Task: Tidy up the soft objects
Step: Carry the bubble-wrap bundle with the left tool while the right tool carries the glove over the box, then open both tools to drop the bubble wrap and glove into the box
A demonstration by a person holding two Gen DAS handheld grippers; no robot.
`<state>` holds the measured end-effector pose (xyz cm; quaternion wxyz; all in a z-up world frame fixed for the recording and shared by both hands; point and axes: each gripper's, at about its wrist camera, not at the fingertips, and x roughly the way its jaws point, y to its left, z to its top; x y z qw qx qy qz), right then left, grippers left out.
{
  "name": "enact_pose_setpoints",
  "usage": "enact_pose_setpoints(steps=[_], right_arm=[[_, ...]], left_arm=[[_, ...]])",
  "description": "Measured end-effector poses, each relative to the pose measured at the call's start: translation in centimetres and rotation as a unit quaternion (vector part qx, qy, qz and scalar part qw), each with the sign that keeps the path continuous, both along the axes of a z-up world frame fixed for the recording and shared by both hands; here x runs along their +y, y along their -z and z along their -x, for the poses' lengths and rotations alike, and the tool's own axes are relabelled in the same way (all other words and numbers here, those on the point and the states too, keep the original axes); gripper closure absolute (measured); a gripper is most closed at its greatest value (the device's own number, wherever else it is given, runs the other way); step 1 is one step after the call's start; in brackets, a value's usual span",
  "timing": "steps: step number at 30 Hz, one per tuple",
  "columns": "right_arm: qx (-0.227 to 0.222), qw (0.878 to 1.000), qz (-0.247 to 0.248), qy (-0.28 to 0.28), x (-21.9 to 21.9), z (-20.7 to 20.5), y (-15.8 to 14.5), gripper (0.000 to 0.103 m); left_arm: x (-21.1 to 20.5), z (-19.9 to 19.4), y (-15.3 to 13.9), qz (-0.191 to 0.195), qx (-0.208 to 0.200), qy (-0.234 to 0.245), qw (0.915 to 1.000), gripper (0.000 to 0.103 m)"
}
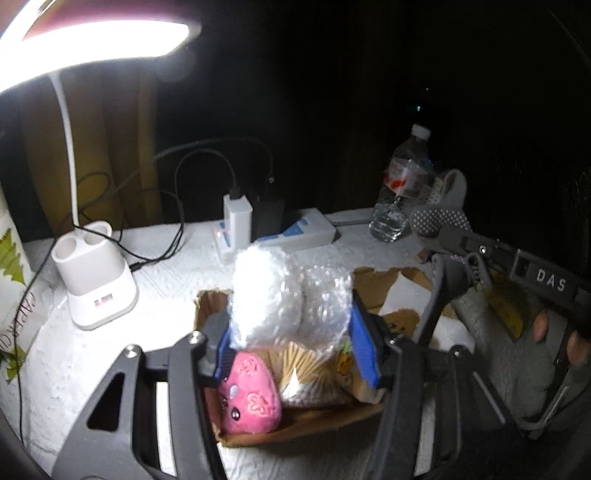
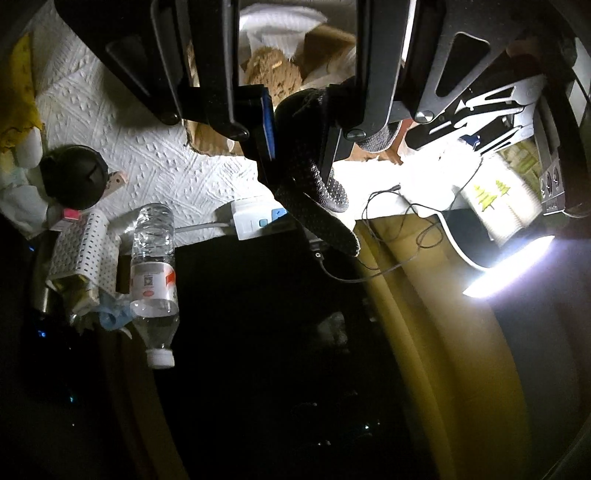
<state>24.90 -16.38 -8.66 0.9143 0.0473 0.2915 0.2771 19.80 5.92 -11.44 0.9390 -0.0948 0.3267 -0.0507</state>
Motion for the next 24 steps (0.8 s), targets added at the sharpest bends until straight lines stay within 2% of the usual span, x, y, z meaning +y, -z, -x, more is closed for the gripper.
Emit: enact_pose_setpoints(steps=[12,16,24], right_arm=[[0.021,0.998,0.059,-0.012,4.5,-2.2,4.7,0.082],[0.043,0.996,0.077,-0.027,5.8,-2.4,6.8,0.082],[0.083,0.991,0.099,-0.029,6.6,-3.4,9.3,0.081]], left_arm=[[0.4,-2.9,4.1,0.011,0.051,0.001,0.9987,0.048],[0.6,-3.5,5.2,0.011,0.072,-0.005,0.9973,0.048],[0.0,-4.0,5.2,-0.001,0.077,-0.002,0.997,0.042]])
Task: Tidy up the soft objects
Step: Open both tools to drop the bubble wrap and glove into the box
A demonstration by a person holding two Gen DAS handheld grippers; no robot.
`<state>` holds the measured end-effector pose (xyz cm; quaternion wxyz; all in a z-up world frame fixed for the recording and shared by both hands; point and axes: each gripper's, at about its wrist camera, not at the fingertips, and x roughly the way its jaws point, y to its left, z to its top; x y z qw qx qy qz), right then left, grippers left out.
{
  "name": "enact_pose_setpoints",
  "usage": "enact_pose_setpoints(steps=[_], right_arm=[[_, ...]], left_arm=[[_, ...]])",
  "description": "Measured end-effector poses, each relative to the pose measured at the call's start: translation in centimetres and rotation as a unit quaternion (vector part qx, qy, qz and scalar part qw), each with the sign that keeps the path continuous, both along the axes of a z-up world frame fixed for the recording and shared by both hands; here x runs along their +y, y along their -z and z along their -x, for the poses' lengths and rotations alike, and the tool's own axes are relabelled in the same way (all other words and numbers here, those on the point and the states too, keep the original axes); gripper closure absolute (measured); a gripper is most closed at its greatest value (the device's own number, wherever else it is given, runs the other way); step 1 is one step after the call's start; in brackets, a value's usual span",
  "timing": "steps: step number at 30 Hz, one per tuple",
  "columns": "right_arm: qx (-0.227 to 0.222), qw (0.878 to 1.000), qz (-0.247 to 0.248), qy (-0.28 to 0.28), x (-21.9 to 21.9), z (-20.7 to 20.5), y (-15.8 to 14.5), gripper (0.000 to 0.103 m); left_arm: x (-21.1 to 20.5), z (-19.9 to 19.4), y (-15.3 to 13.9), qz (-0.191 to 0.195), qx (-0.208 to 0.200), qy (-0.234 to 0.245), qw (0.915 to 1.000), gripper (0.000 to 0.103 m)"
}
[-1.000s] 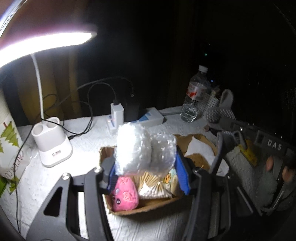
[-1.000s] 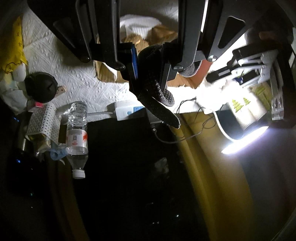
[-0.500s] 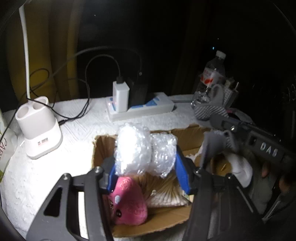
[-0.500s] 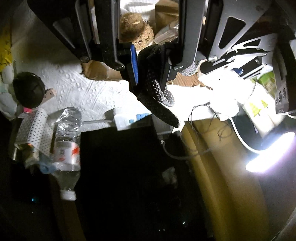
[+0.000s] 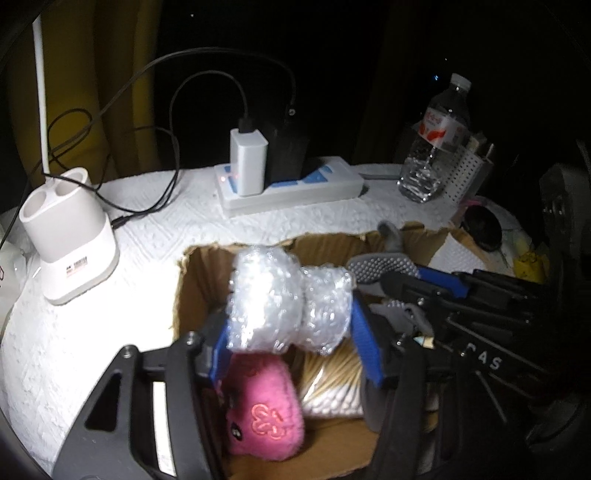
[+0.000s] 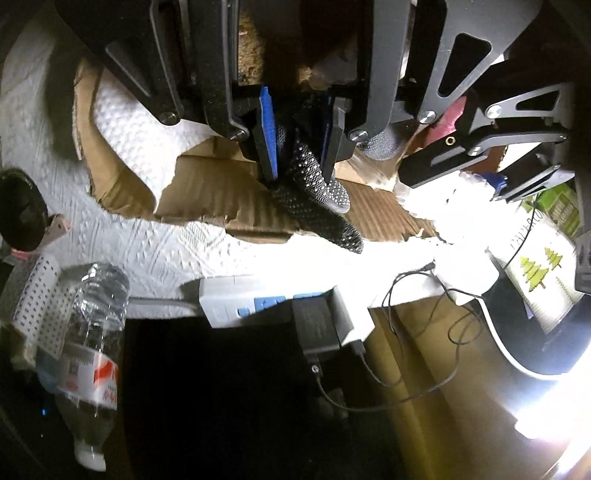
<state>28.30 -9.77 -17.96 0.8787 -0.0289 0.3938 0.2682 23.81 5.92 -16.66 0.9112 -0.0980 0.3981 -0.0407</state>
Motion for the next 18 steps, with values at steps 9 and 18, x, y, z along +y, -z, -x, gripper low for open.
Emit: enact_pose_setpoints(steps=[9,18], right_arm=[[0.012,1.0,-0.025,-0.002,-0.7,0.2,-1.0,0.056],[-0.017,0.999,-0.027,0.004,-1.3,2.0,-3.2,0.045]], left_arm=[[0.3,0.7,-0.9,0.01,-0.006,-0.002,0.9999,0.031],[0.8,2.8,-3.0,0.002,-0.026,-0.008,0.9996,0.031]])
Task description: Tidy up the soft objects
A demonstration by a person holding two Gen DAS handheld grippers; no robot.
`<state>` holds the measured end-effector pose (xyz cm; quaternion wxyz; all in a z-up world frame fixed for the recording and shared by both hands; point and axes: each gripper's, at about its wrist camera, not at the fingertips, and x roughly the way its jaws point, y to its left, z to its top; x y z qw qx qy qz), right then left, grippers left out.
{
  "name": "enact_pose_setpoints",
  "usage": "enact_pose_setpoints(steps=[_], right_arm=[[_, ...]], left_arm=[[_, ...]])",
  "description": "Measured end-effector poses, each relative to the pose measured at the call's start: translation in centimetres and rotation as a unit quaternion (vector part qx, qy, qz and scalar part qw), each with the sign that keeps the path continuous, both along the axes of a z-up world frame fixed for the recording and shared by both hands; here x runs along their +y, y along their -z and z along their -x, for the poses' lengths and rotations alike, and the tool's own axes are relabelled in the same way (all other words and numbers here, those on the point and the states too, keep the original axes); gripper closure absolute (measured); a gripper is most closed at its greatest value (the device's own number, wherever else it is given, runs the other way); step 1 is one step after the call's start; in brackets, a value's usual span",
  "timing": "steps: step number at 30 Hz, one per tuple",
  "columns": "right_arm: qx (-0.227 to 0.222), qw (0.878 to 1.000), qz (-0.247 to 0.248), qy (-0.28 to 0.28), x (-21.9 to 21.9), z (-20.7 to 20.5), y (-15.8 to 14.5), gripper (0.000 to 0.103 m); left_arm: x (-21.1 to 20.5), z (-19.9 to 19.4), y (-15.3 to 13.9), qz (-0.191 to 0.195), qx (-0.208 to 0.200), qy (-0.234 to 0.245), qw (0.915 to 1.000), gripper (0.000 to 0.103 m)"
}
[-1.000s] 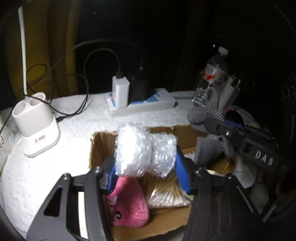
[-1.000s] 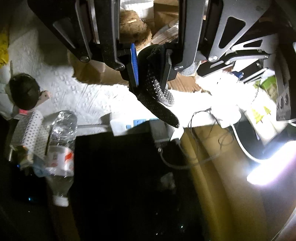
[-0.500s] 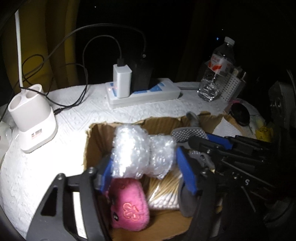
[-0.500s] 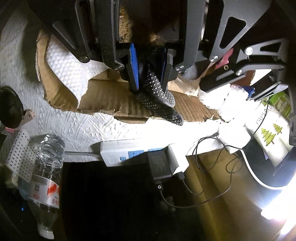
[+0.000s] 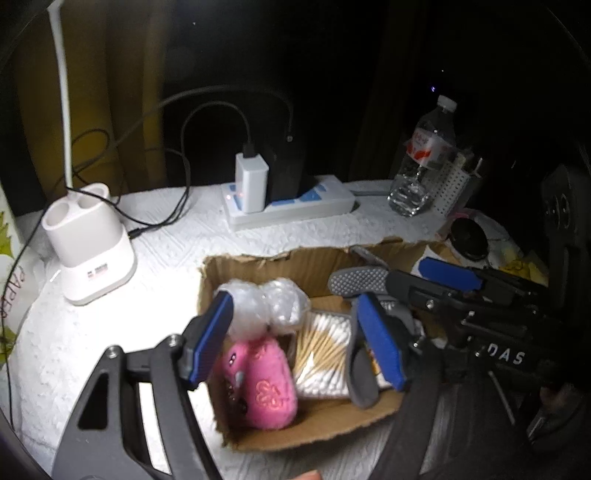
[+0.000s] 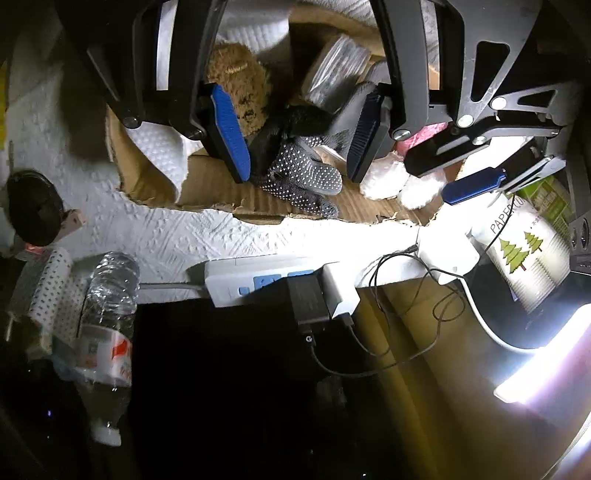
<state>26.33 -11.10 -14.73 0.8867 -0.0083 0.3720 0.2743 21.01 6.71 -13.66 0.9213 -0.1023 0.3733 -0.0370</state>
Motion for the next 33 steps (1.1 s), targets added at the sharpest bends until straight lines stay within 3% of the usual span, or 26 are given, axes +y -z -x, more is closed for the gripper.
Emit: enact_pose_setpoints(steps=[12,15,33], right_arm=[[-0.036,0.999,-0.002,0.013,-1.5,4.2,-2.8,0.044],[-0.042,0.999,-0.002,0.015,-2.0,5.3,-3.5,0.04],[-0.087,0.995,0.003,0.042,-5.1,12.9,-7.8,0.039]], left_arm=[[0.0,4.3,-3.8,-0.003,-0.044,-0.002,0.999,0.031],[-0.2,5.4,-4.6,-0.001,-0.053,-0.001,0.9986,0.019],[-1.7,11.5,-8.3,-0.017,-0.066,-0.01,0.9976,0.009]])
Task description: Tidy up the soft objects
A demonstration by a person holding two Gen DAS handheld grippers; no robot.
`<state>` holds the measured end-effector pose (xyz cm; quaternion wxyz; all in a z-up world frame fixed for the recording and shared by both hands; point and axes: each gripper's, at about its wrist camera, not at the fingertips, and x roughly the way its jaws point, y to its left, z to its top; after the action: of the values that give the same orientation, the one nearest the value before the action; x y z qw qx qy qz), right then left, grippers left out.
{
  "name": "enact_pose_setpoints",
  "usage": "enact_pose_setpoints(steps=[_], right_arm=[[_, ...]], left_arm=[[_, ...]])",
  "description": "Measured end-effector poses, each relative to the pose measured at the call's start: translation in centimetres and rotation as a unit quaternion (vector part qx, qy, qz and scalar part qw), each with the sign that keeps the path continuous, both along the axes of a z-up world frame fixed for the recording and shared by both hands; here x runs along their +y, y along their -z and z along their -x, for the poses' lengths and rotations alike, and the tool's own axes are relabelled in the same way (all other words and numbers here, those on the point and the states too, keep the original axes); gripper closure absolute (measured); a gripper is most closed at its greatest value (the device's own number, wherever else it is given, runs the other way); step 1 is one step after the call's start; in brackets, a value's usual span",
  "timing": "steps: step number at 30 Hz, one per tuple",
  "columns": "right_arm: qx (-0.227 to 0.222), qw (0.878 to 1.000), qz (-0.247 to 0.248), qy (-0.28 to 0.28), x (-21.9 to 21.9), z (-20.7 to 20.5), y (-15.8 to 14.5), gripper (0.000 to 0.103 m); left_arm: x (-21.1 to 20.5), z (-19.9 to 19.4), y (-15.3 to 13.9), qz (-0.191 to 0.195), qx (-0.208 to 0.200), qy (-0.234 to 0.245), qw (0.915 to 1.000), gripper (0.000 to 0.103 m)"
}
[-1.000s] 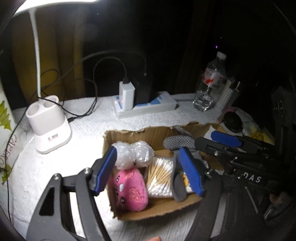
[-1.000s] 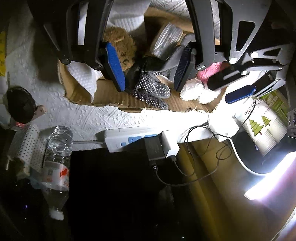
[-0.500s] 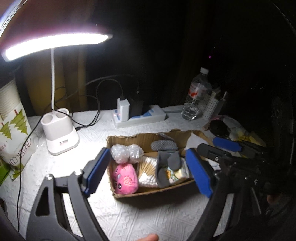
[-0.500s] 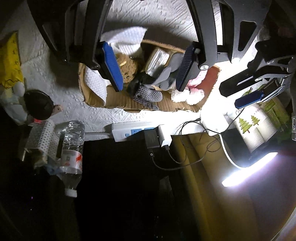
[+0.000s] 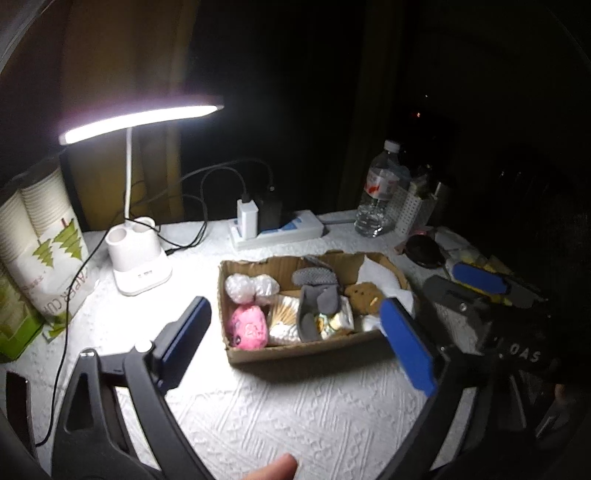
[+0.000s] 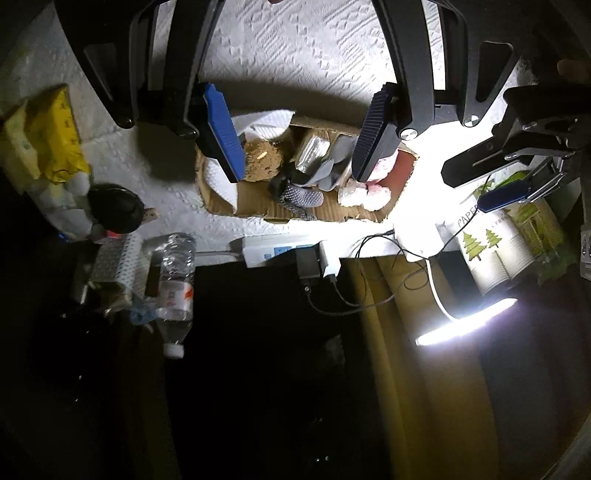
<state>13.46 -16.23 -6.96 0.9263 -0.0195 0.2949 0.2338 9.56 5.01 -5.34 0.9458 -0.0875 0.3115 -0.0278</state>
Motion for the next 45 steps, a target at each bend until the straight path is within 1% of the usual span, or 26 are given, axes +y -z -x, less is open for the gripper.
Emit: enact_pose_setpoints(steps=[5,6,7,8,9,14,16,21,28,37,45], right_arm=[[-0.017,1.0,0.004,0.009,-0.9,2.1,-1.6,0.039],[-0.02,1.0,0.004,0.01,-1.0,2.5,-1.9,0.037],[-0.023,1.0,0.002,0.011,-1.2,2.8,-2.2,0.028],[-0.029,1.0,-0.001,0.012,-1.4,3.2,-2.5,0.024],[-0.034,0.999,-0.004,0.014,-1.6,3.7,-2.9,0.023],[-0.052,0.998,-0.007,0.024,-2.4,5.2,-4.9,0.023],[-0.062,0.998,-0.008,0.028,-2.8,5.8,-5.7,0.023],[-0.082,0.996,-0.012,0.034,-3.4,7.4,-7.7,0.023],[-0.107,0.993,-0.017,0.041,-4.4,9.0,-10.0,0.023],[-0.107,0.993,-0.016,0.04,-4.9,9.4,-10.3,0.023],[-0.109,0.993,-0.017,0.043,-5.0,9.3,-10.3,0.023]], left_arm=[[-0.7,1.7,-1.5,-0.014,-0.013,-0.006,0.9998,0.009],[-0.9,2.1,-1.8,-0.02,-0.017,-0.008,0.9996,0.009],[-1.0,2.3,-2.1,-0.023,-0.02,-0.009,0.9995,0.009],[-1.2,2.7,-2.5,-0.027,-0.024,-0.008,0.9993,0.009],[-1.3,2.9,-2.7,-0.03,-0.028,-0.008,0.9991,0.009],[-1.9,4.3,-4.6,-0.044,-0.053,-0.005,0.9976,0.008],[-2.0,4.9,-5.4,-0.049,-0.061,-0.006,0.9969,0.006],[-2.5,6.0,-7.2,-0.044,-0.072,0.01,0.9964,0.005],[-2.8,7.3,-9.4,-0.052,-0.095,-0.003,0.9942,0.005],[-3.1,7.7,-9.7,-0.06,-0.097,-0.002,0.9935,0.005],[-2.9,7.6,-9.6,-0.055,-0.098,-0.001,0.9936,0.005]])
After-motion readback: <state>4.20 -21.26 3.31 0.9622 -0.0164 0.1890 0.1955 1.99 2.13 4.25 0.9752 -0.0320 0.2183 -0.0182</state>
